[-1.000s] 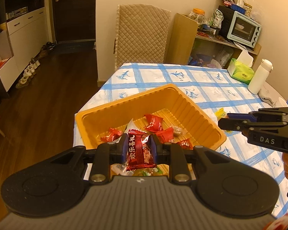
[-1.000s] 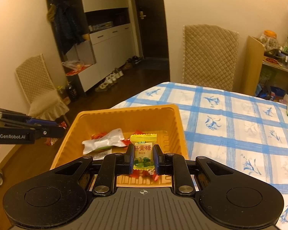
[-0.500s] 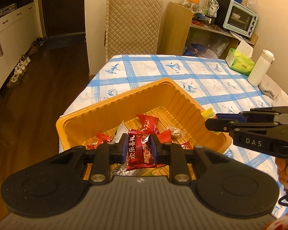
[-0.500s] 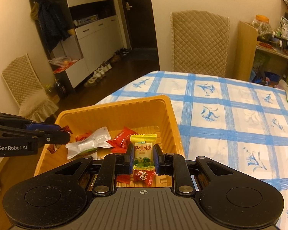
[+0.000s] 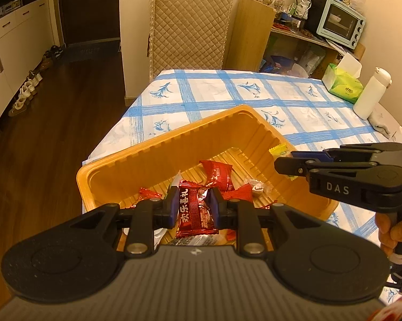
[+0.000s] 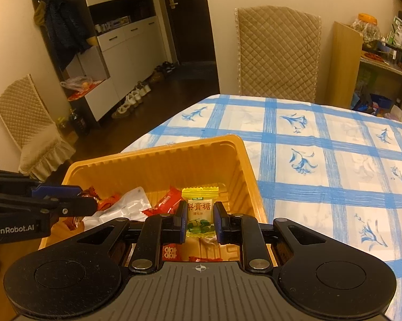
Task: Organize snacks
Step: 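Lower both candies into the tray and open both tools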
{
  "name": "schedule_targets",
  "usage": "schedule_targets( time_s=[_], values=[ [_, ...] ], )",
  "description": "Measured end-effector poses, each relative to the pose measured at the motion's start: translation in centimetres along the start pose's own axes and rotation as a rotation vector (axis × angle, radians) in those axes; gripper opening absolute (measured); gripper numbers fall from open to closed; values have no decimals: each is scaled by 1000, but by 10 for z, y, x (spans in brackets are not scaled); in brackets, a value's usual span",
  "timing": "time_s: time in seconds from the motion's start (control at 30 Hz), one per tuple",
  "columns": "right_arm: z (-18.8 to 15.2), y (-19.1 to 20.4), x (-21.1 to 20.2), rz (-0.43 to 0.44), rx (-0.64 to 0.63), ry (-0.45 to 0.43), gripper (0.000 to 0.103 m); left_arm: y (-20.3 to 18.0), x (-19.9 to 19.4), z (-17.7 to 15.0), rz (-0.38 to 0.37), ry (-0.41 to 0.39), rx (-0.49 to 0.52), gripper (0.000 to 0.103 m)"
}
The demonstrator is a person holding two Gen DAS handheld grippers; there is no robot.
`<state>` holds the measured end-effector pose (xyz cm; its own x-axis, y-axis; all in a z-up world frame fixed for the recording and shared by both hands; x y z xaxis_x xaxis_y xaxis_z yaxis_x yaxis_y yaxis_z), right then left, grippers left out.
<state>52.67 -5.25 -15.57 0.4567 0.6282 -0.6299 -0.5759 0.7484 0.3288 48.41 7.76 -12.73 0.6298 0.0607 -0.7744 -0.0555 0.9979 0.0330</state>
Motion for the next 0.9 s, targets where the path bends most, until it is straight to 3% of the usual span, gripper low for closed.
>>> schedule_targets(
  time_s=[0.33, 0.5, 0.9],
  values=[
    [4, -1, 7, 15, 48, -27, 23, 7, 4, -4, -3, 14, -12, 22],
    [-3, -3, 0, 13, 58, -21, 37, 7, 4, -5, -4, 15, -12, 22],
    [-11, -9, -14, 0, 77, -25, 42, -10, 10, 3, -17, 11, 15, 22]
  ],
)
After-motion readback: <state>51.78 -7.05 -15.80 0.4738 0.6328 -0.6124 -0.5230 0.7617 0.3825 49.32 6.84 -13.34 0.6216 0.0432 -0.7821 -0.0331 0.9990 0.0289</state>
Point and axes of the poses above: each gripper's, at about its wrist camera, not at the fingertips, and x roughly the way its jaws point, y to its left, z to its top, the point moved 10 cm from there along x, roughly the way its jaws point, and after that the axes turned 10 degrees about z, right-handed, at the moved point
